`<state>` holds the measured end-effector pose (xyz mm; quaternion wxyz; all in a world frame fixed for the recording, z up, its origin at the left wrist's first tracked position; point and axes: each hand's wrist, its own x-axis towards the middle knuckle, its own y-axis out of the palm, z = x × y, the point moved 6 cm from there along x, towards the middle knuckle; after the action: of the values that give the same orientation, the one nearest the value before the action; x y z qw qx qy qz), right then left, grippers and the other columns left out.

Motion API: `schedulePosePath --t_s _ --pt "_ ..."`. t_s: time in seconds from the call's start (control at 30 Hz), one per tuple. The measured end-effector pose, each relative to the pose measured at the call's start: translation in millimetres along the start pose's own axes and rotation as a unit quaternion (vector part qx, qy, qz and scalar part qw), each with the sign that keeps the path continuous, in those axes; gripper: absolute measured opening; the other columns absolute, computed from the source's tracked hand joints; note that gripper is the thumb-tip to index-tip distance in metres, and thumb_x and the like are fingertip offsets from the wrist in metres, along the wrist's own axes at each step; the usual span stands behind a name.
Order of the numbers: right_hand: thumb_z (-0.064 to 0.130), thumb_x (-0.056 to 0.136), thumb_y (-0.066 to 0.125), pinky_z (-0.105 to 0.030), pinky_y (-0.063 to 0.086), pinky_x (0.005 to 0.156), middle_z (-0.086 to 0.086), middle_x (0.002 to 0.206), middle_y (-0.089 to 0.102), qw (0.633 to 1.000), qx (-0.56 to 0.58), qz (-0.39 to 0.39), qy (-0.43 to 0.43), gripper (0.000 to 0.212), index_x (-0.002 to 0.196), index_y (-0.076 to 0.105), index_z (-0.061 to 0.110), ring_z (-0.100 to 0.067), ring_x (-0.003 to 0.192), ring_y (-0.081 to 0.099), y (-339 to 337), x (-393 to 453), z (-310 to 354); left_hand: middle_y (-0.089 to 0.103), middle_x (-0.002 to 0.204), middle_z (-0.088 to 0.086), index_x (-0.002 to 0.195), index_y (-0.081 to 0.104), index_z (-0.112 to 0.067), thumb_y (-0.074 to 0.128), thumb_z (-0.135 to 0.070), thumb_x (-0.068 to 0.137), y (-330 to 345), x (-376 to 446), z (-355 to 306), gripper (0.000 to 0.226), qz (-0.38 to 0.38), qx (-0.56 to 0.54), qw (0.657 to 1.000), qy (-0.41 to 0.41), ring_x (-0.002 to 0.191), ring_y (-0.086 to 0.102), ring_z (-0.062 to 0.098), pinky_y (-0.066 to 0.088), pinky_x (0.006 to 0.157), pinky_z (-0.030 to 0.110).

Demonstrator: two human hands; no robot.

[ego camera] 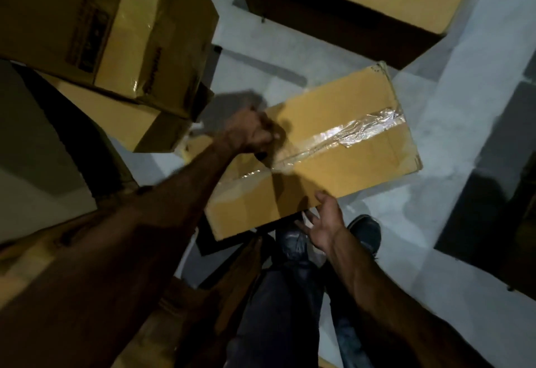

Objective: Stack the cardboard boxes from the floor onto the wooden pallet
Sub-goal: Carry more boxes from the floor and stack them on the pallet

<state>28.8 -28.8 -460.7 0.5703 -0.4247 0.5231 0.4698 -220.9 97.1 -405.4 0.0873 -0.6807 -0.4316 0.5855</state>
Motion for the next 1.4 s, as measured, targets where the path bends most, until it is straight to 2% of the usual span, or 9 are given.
schedulePosePath --t_s 0.07,0.17,0.3,0.47,0.63,0.83,0.97,1.13,1.4 --pt "0.031 0.106 0.051 -0.055 0.049 0.104 0.002 0.136 0.057 1.0 0.008 -0.009 -0.004 0.031 0.135 0.06 0.03 -0.027 0.13 0.053 -13 -4 15 0.06 0.134 0.006 0.142 0.06 -0.021 0.064 -0.057 0.093 6 -3 -16 0.061 0.02 -0.031 0.999 -0.002 0.13 0.05 0.03 0.043 0.108 0.04" --pt "0.037 0.106 0.052 -0.057 0.045 0.109 0.004 0.152 0.046 1.0 0.005 -0.01 -0.003 0.046 0.151 0.051 0.029 -0.029 0.142 0.046 -23 1 29 0.062 0.14 0.009 0.153 0.045 -0.017 0.076 -0.055 0.085 10 18 -3 0.084 -0.013 -0.124 0.991 -0.038 0.129 0.059 0.033 0.048 0.107 0.04" --pt "0.033 0.104 0.056 -0.052 0.055 0.086 -0.001 0.138 0.057 1.0 0.024 -0.017 -0.009 0.028 0.131 0.06 0.027 -0.03 0.124 0.056 -19 22 26 0.061 0.139 0.01 0.152 0.049 -0.016 0.077 -0.043 0.093 27 35 13 0.071 0.004 -0.169 0.983 -0.072 0.124 0.06 0.029 0.046 0.095 0.032" --pt "0.03 0.103 0.057 -0.064 0.052 0.1 -0.008 0.135 0.06 0.995 0.093 -0.022 0.007 0.031 0.134 0.058 0.029 -0.035 0.118 0.059 -21 16 17 0.061 0.128 0.001 0.151 0.05 -0.017 0.075 -0.036 0.097 34 19 -2 0.063 -0.01 -0.191 0.98 -0.062 0.115 0.057 0.02 0.042 0.088 0.027" --pt "0.031 0.106 0.055 -0.062 0.049 0.105 -0.01 0.123 0.067 0.992 0.122 -0.042 -0.01 0.014 0.113 0.066 0.025 -0.034 0.118 0.062 -51 -33 32 0.065 0.139 0.002 0.148 0.054 -0.022 0.081 -0.042 0.088 9 -24 -49 0.069 -0.014 -0.227 0.974 -0.017 0.121 0.062 0.02 0.049 0.103 0.035" --pt "0.051 0.098 0.061 -0.061 0.049 0.105 -0.009 0.134 0.066 0.981 0.178 -0.071 -0.016 0.045 0.134 0.063 0.025 -0.036 0.125 0.061 -99 -124 62 0.065 0.14 0.001 0.147 0.054 -0.036 0.073 -0.067 0.075 -38 -93 -119 0.08 -0.027 -0.229 0.972 0.037 0.125 0.063 0.024 0.054 0.105 0.053" --pt "0.051 0.103 0.053 -0.058 0.046 0.11 0.002 0.117 0.067 0.981 0.185 -0.053 -0.039 0.029 0.119 0.065 0.03 -0.027 0.119 0.06 -130 -224 81 0.066 0.14 0.003 0.144 0.059 -0.025 0.077 -0.056 0.084 -86 -160 -170 0.07 -0.004 -0.229 0.972 0.063 0.126 0.062 0.023 0.051 0.108 0.048" --pt "0.051 0.104 0.053 -0.059 0.045 0.108 0.011 0.135 0.061 0.978 0.175 -0.045 -0.099 0.037 0.14 0.056 0.043 -0.022 0.123 0.057 -167 -347 97 0.072 0.118 -0.003 0.132 0.063 -0.028 0.061 -0.075 0.075 -148 -248 -232 0.073 0.011 -0.213 0.969 0.121 0.108 0.067 0.019 0.052 0.098 0.042" --pt "0.038 0.11 0.046 -0.05 0.039 0.1 0.01 0.126 0.059 0.955 0.193 -0.071 -0.214 0.045 0.155 0.043 0.036 -0.021 0.122 0.051 -228 -474 125 0.06 0.122 -0.012 0.146 0.055 -0.03 0.075 -0.04 0.096 -199 -346 -333 0.055 -0.015 -0.259 0.95 0.173 0.105 0.056 0.007 0.046 0.094 0.034"
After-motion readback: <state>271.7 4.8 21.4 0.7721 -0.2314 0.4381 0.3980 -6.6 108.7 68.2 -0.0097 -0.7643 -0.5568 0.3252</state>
